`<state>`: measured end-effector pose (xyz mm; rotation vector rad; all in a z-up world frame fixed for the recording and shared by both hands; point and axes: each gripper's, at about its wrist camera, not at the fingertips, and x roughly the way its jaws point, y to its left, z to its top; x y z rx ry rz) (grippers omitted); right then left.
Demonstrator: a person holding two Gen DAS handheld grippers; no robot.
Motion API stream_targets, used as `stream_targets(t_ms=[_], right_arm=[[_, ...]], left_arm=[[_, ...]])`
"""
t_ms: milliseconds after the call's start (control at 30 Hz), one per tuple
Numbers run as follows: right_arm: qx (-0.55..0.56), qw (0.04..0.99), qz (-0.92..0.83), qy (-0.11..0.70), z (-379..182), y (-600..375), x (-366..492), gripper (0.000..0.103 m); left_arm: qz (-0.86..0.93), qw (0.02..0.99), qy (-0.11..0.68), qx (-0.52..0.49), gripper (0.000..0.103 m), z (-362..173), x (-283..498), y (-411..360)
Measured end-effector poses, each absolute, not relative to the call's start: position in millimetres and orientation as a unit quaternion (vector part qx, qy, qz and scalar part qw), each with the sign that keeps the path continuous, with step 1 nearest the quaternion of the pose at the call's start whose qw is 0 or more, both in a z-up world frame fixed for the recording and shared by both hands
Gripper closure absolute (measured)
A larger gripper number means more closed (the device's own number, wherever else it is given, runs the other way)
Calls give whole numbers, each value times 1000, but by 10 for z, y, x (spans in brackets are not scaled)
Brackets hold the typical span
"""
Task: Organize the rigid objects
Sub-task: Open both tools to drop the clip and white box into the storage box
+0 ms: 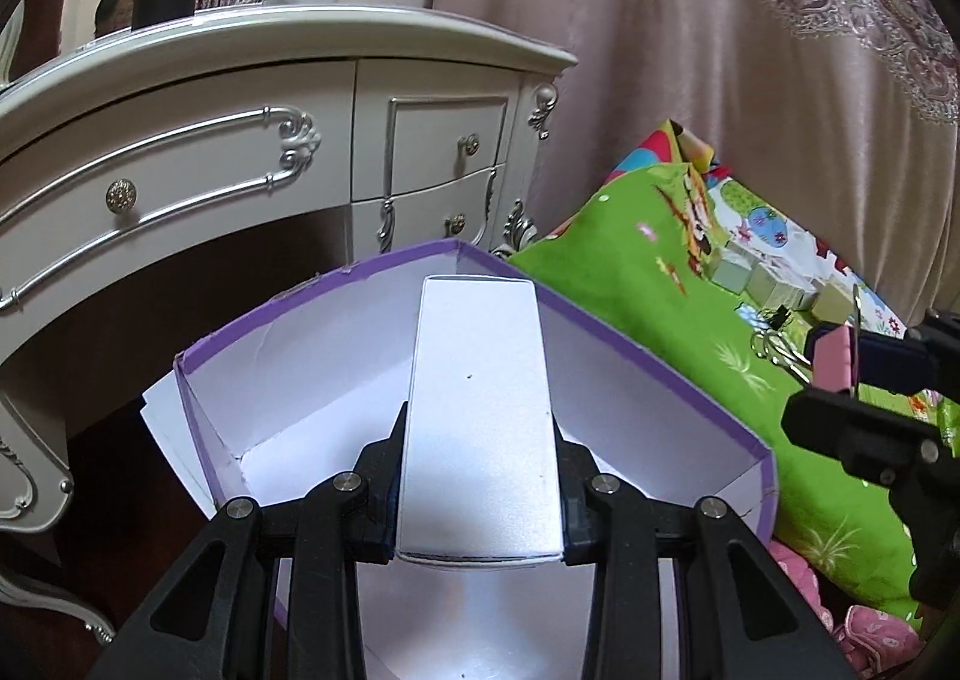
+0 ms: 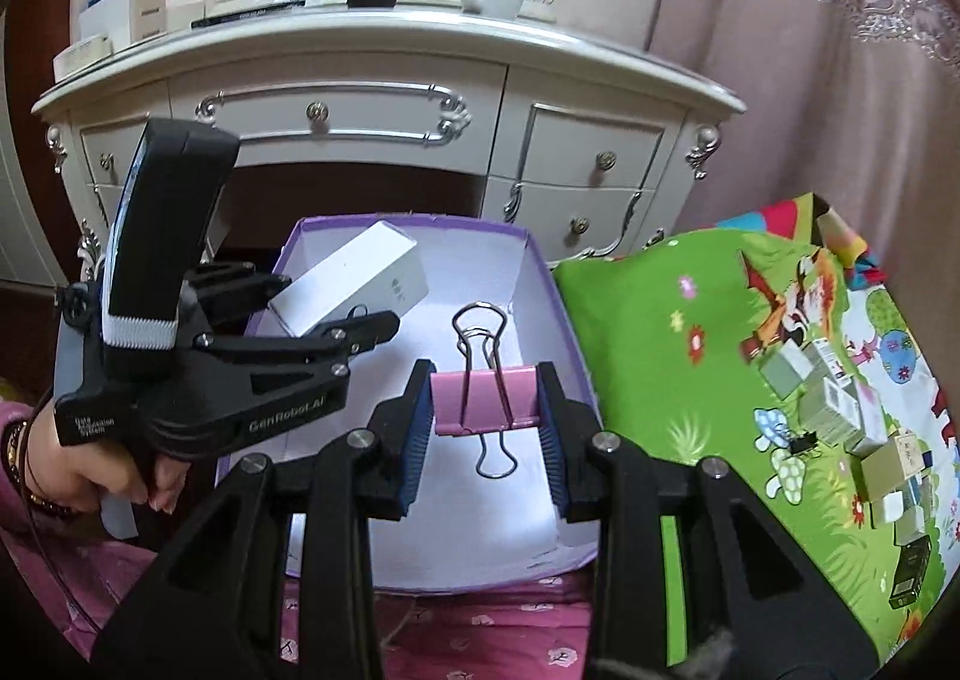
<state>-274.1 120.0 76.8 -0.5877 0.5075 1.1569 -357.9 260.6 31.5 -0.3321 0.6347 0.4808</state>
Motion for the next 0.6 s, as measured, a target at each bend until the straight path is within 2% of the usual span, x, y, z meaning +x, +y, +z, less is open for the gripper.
stream_targets(t_ms=[200,267,300,333,500,600], right_arm=[[-260,756,549,245,690,1238,-2705,65],[-246,741,572,250,660,1227,-2683,55],[-244,740,576,249,651,1214,-2676,35],[-241,742,576,244,648,1189,-2673,22],[-182,806,527,197,830,698,-2451,19],[-97,859,480,152,1041,64,-2217,0]], left_arm=[[251,896,330,-159,65,239,-3538,2665],[269,882,354,-155,44,186,-3485,2687],[283,873,368,-150,23,160,-3451,2697],[297,867,374,-145,19,151,-3436,2697],[275,891,335,-139,18,432,-3368,2531],[221,917,309,-118,9,695,-3123,2287]])
